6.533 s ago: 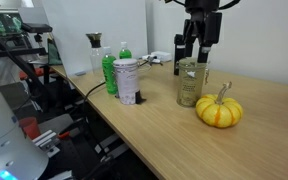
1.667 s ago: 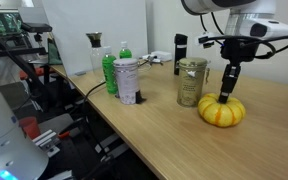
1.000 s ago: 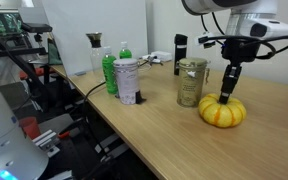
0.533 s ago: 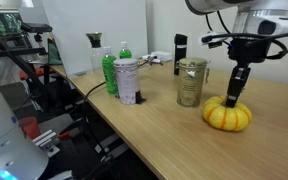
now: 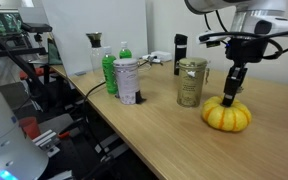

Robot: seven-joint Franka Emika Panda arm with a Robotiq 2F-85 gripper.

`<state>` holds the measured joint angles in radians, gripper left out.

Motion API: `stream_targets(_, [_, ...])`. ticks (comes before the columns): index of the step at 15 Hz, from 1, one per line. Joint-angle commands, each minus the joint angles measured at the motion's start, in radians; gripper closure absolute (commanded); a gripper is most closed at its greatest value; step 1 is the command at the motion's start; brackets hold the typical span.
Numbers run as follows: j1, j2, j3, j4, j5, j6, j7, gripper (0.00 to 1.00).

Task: Move the pumpkin to the left

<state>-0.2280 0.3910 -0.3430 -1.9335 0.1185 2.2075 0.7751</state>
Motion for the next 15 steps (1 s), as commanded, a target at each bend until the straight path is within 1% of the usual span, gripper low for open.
stream_targets(1, [-0.003,-0.028,0.012,-0.028,0.005,-0.010,-0.004,0.87])
stream_targets(2, [-0.002,-0.027,0.013,-0.028,0.002,-0.008,-0.003,0.90])
stream_targets(3, [-0.001,-0.026,0.011,-0.028,-0.001,-0.006,0.000,0.96])
stream_targets(9, [0.003,-0.033,0.003,-0.029,-0.015,-0.013,0.015,0.96])
stream_targets(15, [0.011,-0.090,-0.003,-0.040,-0.043,-0.038,0.025,0.96])
